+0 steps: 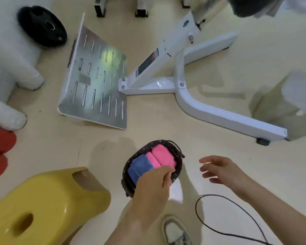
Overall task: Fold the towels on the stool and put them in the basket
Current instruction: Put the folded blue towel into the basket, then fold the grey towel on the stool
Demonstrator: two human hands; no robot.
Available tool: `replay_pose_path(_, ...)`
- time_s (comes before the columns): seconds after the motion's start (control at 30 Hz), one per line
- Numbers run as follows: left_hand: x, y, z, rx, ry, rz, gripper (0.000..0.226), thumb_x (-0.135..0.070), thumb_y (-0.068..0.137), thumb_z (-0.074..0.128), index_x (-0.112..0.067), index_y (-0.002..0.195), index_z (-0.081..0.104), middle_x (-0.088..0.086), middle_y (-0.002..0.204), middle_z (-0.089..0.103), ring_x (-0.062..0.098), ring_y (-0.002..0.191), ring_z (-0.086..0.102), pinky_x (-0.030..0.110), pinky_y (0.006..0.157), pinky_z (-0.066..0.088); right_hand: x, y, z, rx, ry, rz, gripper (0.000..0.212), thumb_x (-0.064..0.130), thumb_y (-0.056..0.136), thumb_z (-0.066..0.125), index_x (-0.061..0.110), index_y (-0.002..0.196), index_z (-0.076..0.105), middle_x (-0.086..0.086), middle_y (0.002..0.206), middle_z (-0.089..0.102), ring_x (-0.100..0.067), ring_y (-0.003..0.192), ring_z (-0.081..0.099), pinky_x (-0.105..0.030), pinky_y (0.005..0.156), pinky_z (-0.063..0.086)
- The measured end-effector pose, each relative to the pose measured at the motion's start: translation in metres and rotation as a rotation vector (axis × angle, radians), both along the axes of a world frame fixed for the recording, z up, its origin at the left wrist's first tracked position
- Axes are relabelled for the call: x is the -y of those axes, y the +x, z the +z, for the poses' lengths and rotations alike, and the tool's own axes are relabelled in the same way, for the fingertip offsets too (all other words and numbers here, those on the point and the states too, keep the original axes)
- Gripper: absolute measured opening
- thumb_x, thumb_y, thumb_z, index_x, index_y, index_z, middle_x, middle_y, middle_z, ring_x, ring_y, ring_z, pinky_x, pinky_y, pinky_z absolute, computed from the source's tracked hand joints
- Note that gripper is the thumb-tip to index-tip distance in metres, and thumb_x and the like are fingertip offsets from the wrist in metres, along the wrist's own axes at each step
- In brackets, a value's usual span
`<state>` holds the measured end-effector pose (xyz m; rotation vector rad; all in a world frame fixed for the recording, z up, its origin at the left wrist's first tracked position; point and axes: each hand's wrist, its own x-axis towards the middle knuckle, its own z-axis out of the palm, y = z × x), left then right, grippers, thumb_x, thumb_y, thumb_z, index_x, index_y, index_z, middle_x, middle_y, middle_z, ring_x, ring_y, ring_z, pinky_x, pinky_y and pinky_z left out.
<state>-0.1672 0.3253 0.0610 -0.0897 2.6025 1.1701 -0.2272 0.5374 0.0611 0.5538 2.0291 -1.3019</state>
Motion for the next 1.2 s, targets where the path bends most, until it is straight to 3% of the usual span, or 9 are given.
replay_pose_path(0.17, -0.062, -0.041, 0.145, -0.063, -0.025, -0.092, 0.029, -0.005, 0.092, 0.051, -0.022, 0.102, 0.072, -0.027, 0.091, 0.058, -0.008, 0.085, 0.05, -0.004, 0.077, 0.03, -0.095, 0.007, 0.138, -0.007, 0.036, -0.128, 0.019, 0.003, 0.091, 0.052, 0.01, 0.101, 0.066, -0.013, 0.092, 0.071, -0.021, 0.074, 0.064, -0.027, 0.066, 0.046)
replay_pose_path(0.23, -0.091, -0.056, 0.2, -0.014, -0.042, -0.14, 0.025, -0.009, 0.091, 0.054, -0.026, 0.098, 0.071, -0.033, 0.087, 0.054, -0.008, 0.075, 0.052, -0.003, 0.076, 0.032, -0.134, 0.009, 0.189, -0.021, 0.042, -0.197, 0.019, 0.003, 0.091, 0.052, 0.011, 0.1, 0.067, -0.011, 0.089, 0.072, -0.021, 0.074, 0.065, -0.028, 0.067, 0.047)
replay_pose_path(0.37, -0.153, -0.089, 0.284, 0.065, 0.01, -0.175, 0.029, -0.016, 0.09, 0.057, -0.044, 0.091, 0.066, -0.024, 0.084, 0.067, -0.004, 0.079, 0.06, 0.012, 0.078, 0.045, -0.202, 0.005, 0.269, -0.063, -0.014, -0.388, 0.019, 0.003, 0.092, 0.05, 0.009, 0.099, 0.067, -0.014, 0.085, 0.073, -0.022, 0.077, 0.065, -0.031, 0.069, 0.047)
replay_pose_path(0.53, -0.221, -0.137, 0.348, 0.065, 0.031, -0.203, 0.043, -0.01, 0.09, 0.054, -0.05, 0.078, 0.059, -0.037, 0.067, 0.058, -0.007, 0.065, 0.054, 0.008, 0.065, 0.038, -0.251, -0.02, 0.323, -0.079, -0.289, -0.808, 0.02, 0.005, 0.095, 0.048, 0.005, 0.104, 0.066, -0.018, 0.09, 0.072, -0.028, 0.083, 0.064, -0.033, 0.072, 0.048)
replay_pose_path(0.73, -0.262, -0.205, 0.397, 0.058, 0.091, -0.2, 0.035, -0.005, 0.09, 0.049, -0.035, 0.09, 0.068, -0.012, 0.086, 0.064, -0.004, 0.087, 0.055, 0.007, 0.069, 0.04, -0.253, -0.098, 0.366, -0.084, -0.69, -1.164, 0.02, 0.015, 0.093, 0.053, 0.008, 0.108, 0.064, -0.012, 0.093, 0.069, -0.022, 0.078, 0.066, -0.023, 0.058, 0.056)
replay_pose_path(0.83, -0.269, -0.263, 0.419, 0.012, 0.108, -0.154, 0.032, -0.008, 0.092, 0.047, -0.032, 0.095, 0.068, -0.011, 0.087, 0.066, -0.005, 0.088, 0.055, 0.007, 0.07, 0.041, -0.236, -0.162, 0.391, -0.132, -0.684, -1.022, 0.018, 0.01, 0.094, 0.051, 0.006, 0.107, 0.064, -0.013, 0.088, 0.071, -0.025, 0.08, 0.065, -0.03, 0.071, 0.051)
replay_pose_path(1.0, -0.263, -0.383, 0.411, -0.063, 0.069, -0.012, 0.028, -0.01, 0.095, 0.045, -0.034, 0.098, 0.059, -0.01, 0.087, 0.066, 0.002, 0.079, 0.058, 0.009, 0.065, 0.043, -0.203, -0.29, 0.402, -0.315, -0.317, -0.589, 0.017, 0.006, 0.092, 0.055, 0.016, 0.1, 0.066, -0.007, 0.099, 0.07, -0.021, 0.093, 0.066, -0.031, 0.077, 0.053)
replay_pose_path(1.1, -0.254, -0.446, 0.395, -0.066, -0.031, 0.043, 0.026, -0.011, 0.095, 0.044, -0.03, 0.103, 0.059, -0.016, 0.094, 0.062, 0.001, 0.089, 0.056, 0.01, 0.077, 0.042, -0.19, -0.36, 0.386, -0.475, -0.074, -0.239, 0.027, 0.013, 0.093, 0.052, 0.027, 0.115, 0.06, 0.011, 0.118, 0.06, -0.008, 0.109, 0.054, -0.024, 0.094, 0.043)
replay_pose_path(1.2, -0.243, -0.498, 0.38, -0.041, -0.091, 0.074, 0.024, -0.016, 0.097, 0.043, -0.029, 0.109, 0.059, -0.015, 0.104, 0.061, 0.006, 0.099, 0.056, 0.02, 0.09, 0.046, -0.183, -0.42, 0.368, -0.548, 0.079, -0.022, 0.039, 0.024, 0.094, 0.05, 0.03, 0.132, 0.049, 0.011, 0.136, 0.05, -0.009, 0.127, 0.042, -0.033, 0.11, 0.035)
